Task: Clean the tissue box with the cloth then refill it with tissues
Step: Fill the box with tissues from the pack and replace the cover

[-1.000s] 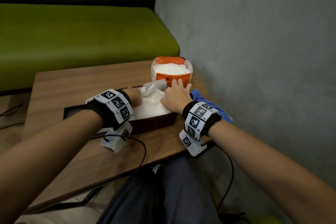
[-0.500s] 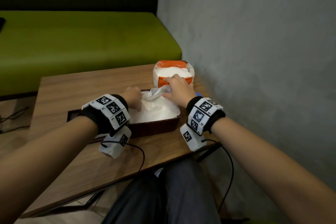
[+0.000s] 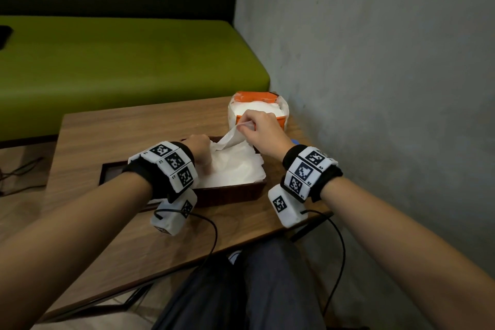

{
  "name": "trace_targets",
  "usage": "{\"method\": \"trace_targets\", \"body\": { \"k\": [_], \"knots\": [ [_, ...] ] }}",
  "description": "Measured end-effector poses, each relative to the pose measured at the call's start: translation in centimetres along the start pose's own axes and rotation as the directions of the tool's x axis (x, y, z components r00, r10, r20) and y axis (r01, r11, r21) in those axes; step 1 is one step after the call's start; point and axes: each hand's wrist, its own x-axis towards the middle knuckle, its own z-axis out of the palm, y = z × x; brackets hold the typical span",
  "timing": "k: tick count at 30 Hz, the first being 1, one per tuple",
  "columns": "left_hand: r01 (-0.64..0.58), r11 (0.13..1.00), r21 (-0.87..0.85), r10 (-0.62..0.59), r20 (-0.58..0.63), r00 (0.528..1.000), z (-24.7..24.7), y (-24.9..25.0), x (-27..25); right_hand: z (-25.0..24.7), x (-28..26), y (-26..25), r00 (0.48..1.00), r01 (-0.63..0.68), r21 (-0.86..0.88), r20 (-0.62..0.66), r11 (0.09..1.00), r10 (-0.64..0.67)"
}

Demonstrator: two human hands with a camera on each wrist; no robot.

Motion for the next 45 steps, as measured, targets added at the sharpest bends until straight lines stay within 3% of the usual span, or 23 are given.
{"method": "trace_targets", "body": {
  "k": [3, 9, 15, 18, 20, 22, 25, 27, 30, 34, 39, 43, 45],
  "knots": [
    [0.01, 1.0, -0.025, -0.008, 0.078, 0.997, -0.2, -0.1, 0.1, -0.1, 0.0, 0.1, 0.998, -0.043, 0.051, -0.039, 0.998, 0.045],
    [-0.013, 0.998, 0.059, 0.006, 0.123, 0.992, 0.2, 0.1, 0.3, -0.7, 0.1, -0.6, 0.95, -0.068, 0.259, -0.278, 0.964, 0.142],
    [-0.045, 0.995, -0.086, 0.055, 0.123, 0.991, -1.3, -0.2, -0.7, -2.6, 1.5, -1.9, 0.922, 0.033, 0.131, -0.386, 0.991, 0.021],
    [-0.055, 0.984, -0.172, 0.075, 0.117, 0.99, -4.1, -1.7, -1.5, -3.5, 1.8, -2.5, 0.928, 0.032, 0.102, -0.372, 0.994, 0.008],
    [-0.135, 0.897, -0.421, 0.167, 0.04, 0.985, -5.9, -2.5, -2.0, -3.9, 1.8, -2.9, 0.935, 0.039, 0.125, -0.354, 0.991, 0.007],
    [-0.255, 0.721, -0.644, 0.276, -0.07, 0.959, -6.8, -2.9, -2.8, -3.9, 1.7, -3.2, 0.952, 0.044, 0.167, -0.306, 0.985, 0.009],
    [-0.319, 0.458, -0.83, 0.437, -0.102, 0.894, -6.4, -2.8, -3.8, -3.8, 1.7, -3.2, 0.955, 0.001, 0.195, -0.291, 0.981, 0.057],
    [-0.302, 0.377, -0.876, 0.493, -0.086, 0.866, -5.3, -2.9, -3.4, -3.8, 1.6, -2.8, 0.952, -0.036, 0.211, -0.289, 0.977, 0.098],
    [-0.293, 0.383, -0.876, 0.549, -0.039, 0.835, -4.0, -2.9, -3.3, -3.3, 1.6, -2.0, 0.954, -0.106, 0.235, -0.251, 0.966, 0.165],
    [-0.307, 0.365, -0.879, 0.365, -0.168, 0.916, -3.8, -3.0, -2.6, -2.3, 1.3, -1.2, 0.95, -0.169, 0.311, -0.2, 0.935, 0.238],
    [-0.301, 0.317, -0.9, 0.34, -0.188, 0.921, -5.1, -4.9, -2.5, -3.2, 0.9, -1.2, 0.979, -0.125, 0.541, -0.07, 0.831, 0.193],
    [-0.274, 0.594, -0.756, 0.263, -0.14, 0.955, -3.6, -5.0, -1.6, -2.0, 0.6, -0.2, 0.98, -0.191, 0.22, 0.091, 0.957, 0.175],
    [-0.27, 0.659, -0.702, 0.241, -0.143, 0.96, -2.4, -4.7, -1.2, -1.1, 0.5, 0.5, 0.983, -0.17, 0.11, 0.087, 0.979, 0.161]
  ]
}}
